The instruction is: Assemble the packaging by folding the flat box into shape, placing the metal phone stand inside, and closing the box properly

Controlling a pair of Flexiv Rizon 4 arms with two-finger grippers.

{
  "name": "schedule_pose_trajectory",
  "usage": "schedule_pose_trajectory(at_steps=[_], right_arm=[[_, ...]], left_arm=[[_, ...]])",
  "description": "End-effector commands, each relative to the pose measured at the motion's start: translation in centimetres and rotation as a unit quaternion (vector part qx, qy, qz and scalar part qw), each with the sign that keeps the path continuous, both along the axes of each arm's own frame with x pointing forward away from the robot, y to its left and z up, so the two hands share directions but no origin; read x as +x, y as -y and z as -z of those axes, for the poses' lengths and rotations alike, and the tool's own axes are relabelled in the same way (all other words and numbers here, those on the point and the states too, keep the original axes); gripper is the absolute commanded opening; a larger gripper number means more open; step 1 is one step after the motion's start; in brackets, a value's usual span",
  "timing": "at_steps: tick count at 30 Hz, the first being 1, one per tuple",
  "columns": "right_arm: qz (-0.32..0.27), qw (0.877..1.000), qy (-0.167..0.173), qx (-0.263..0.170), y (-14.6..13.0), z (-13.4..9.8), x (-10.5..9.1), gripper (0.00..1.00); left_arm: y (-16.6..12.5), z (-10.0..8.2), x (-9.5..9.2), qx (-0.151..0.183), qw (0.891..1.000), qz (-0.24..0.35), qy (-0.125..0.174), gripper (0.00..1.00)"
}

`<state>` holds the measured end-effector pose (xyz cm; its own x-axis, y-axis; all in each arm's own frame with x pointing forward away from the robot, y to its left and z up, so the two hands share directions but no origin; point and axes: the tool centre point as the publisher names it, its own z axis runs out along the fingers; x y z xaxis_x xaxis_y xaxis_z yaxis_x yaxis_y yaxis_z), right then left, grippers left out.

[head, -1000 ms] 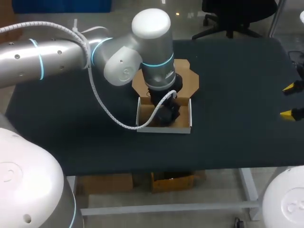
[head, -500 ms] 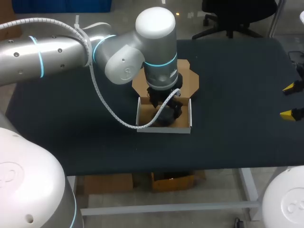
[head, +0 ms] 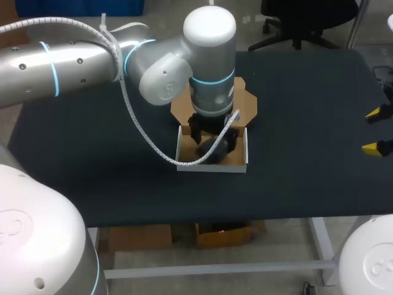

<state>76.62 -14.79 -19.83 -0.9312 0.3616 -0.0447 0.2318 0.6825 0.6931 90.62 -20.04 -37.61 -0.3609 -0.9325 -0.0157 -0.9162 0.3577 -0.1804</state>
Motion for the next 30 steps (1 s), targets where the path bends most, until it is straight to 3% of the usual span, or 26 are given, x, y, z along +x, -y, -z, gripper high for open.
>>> schedule_pose_trajectory(at_steps=[1, 11, 30], right_arm=[[0.000, 1.000, 0.001, 0.001, 0.1, 0.0, -0.1, 1.00], [0.000, 1.000, 0.001, 0.001, 0.1, 0.0, -0.1, 1.00], [0.000, 1.000, 0.001, 0.001, 0.1, 0.0, -0.1, 1.00]], left_arm=[[-0.1, 0.1, 0.0, -0.004, 1.000, -0.023, -0.002, 1.00], [-0.2, -0.1, -1.1, -0.008, 0.997, -0.076, -0.015, 1.00], [-0.3, 0.0, -1.2, -0.007, 0.997, -0.073, -0.022, 1.00]])
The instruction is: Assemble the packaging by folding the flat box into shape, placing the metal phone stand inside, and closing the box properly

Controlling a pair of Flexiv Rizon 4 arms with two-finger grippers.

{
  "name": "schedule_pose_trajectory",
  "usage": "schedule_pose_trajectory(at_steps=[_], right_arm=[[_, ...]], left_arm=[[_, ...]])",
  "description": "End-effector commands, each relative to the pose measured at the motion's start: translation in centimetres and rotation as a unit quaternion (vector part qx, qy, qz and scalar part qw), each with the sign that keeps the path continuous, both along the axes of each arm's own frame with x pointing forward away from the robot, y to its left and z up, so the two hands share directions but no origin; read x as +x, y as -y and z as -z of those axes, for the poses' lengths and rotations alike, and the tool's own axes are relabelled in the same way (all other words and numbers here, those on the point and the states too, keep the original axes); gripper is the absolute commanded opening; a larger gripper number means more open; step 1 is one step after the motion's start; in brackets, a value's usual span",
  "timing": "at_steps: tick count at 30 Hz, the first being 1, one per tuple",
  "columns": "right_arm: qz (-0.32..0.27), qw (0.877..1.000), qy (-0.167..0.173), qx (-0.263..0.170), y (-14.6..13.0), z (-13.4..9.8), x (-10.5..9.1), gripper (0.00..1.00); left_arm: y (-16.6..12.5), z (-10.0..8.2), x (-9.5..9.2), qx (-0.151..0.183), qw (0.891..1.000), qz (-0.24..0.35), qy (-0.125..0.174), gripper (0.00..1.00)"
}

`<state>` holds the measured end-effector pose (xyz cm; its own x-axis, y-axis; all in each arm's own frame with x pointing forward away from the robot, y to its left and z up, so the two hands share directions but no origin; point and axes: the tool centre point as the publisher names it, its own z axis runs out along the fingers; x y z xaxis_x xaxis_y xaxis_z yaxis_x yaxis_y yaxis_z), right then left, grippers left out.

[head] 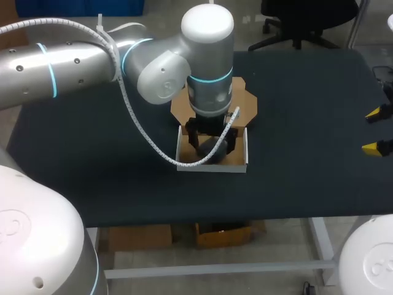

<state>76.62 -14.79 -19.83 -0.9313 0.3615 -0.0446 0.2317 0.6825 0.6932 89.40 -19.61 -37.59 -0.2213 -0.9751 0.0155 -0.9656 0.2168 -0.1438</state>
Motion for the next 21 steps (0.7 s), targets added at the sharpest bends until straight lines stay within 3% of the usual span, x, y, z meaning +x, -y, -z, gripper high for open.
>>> schedule_pose_trajectory(at_steps=[1, 21], right_arm=[[0.000, 1.000, 0.001, 0.001, 0.08, -0.04, -0.12, 1.00], [0.000, 1.000, 0.001, 0.001, 0.08, -0.04, -0.12, 1.00]], left_arm=[[0.15, -0.03, 0.04, 0.003, 1.000, 0.000, 0.000, 1.00], [0.60, 0.39, -0.79, 0.005, 1.000, -0.005, 0.005, 1.00]])
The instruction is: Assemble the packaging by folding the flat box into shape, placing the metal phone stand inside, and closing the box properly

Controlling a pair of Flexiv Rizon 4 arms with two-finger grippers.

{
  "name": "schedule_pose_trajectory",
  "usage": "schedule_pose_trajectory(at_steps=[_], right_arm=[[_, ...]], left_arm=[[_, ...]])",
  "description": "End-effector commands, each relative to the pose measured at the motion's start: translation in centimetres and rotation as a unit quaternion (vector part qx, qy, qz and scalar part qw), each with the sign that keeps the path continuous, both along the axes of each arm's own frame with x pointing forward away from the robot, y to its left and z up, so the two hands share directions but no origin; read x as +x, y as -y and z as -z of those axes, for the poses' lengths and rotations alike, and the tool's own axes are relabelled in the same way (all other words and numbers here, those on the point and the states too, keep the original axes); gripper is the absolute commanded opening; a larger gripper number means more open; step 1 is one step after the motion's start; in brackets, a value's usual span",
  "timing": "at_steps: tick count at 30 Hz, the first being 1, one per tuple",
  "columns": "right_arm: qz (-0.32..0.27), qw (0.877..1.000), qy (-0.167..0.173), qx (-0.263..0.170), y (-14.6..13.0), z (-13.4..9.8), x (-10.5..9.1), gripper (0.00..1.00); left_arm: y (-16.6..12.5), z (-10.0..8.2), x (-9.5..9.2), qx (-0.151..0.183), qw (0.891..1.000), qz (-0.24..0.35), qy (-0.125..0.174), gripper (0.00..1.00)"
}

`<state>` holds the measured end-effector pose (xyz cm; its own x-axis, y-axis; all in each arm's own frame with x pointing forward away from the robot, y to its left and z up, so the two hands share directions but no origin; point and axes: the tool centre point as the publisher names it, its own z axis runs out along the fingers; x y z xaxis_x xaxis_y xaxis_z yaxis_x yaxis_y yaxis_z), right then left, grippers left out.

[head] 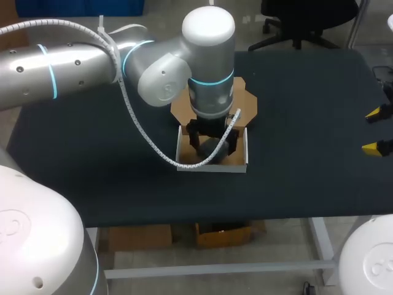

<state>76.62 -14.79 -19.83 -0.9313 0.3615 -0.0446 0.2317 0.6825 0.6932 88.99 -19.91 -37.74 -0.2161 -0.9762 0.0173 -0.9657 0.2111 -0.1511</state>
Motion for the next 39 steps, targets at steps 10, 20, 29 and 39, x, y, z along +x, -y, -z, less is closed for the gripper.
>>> schedule_pose_trajectory(at_steps=[10, 20, 29, 39], right_arm=[[0.000, 1.000, 0.001, 0.001, 0.1, 0.0, -0.1, 1.00], [0.000, 1.000, 0.001, 0.001, 0.1, 0.0, -0.1, 1.00], [0.000, 1.000, 0.001, 0.001, 0.1, 0.0, -0.1, 1.00], [0.000, 1.000, 0.001, 0.001, 0.1, 0.0, -0.1, 1.00]], left_arm=[[0.5, 1.0, -1.1, 0.015, 1.000, -0.014, -0.008, 1.00], [0.7, 1.6, -2.0, 0.006, 0.999, -0.044, -0.030, 1.00], [1.2, 1.8, -3.0, 0.010, 0.998, -0.049, -0.037, 1.00], [1.3, 1.8, -3.9, 0.020, 0.996, -0.071, -0.049, 1.00]])
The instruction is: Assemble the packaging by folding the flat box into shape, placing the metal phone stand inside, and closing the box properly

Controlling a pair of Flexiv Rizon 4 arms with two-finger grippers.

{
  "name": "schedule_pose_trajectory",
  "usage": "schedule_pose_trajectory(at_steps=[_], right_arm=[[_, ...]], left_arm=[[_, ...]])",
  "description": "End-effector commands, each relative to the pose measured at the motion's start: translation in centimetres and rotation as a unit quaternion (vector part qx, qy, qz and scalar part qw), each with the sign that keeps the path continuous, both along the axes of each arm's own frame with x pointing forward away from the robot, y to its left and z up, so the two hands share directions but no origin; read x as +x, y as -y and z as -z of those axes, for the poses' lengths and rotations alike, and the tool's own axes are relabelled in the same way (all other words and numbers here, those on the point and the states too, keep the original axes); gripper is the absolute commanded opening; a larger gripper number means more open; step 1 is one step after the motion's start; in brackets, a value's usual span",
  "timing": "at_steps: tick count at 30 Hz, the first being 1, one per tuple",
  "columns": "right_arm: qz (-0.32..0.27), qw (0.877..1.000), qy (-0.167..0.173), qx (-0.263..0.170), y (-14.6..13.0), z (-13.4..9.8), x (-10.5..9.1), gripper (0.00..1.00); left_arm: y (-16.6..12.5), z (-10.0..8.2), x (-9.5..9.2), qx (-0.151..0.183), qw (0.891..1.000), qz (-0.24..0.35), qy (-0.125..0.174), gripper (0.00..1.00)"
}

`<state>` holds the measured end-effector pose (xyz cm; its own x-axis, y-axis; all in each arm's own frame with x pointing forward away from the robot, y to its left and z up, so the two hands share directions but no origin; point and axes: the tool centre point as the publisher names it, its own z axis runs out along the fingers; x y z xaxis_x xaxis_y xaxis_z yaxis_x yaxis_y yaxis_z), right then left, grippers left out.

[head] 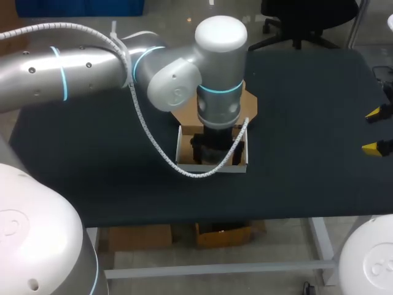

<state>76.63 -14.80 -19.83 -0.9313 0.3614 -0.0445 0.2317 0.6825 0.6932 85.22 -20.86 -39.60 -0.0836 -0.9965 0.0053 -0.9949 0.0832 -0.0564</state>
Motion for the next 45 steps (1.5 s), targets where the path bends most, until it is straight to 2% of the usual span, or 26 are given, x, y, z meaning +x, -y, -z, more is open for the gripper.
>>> schedule_pose_trajectory(at_steps=[1, 18, 32, 45], right_arm=[[0.000, 1.000, 0.001, 0.001, 0.1, 0.0, -0.1, 1.00], [0.000, 1.000, 0.001, 0.001, 0.1, 0.0, -0.1, 1.00], [0.000, 1.000, 0.001, 0.001, 0.1, 0.0, -0.1, 1.00], [0.000, 1.000, 0.001, 0.001, 0.1, 0.0, -0.1, 1.00]], left_arm=[[0.4, 0.0, -0.3, 0.008, 1.000, -0.007, -0.005, 1.00], [0.2, -0.1, -2.9, 0.010, 0.998, -0.048, -0.030, 1.00], [0.7, -0.3, -5.4, 0.008, 0.998, -0.053, -0.038, 1.00], [0.9, -0.1, -6.6, 0.016, 0.997, -0.065, -0.050, 1.00]])
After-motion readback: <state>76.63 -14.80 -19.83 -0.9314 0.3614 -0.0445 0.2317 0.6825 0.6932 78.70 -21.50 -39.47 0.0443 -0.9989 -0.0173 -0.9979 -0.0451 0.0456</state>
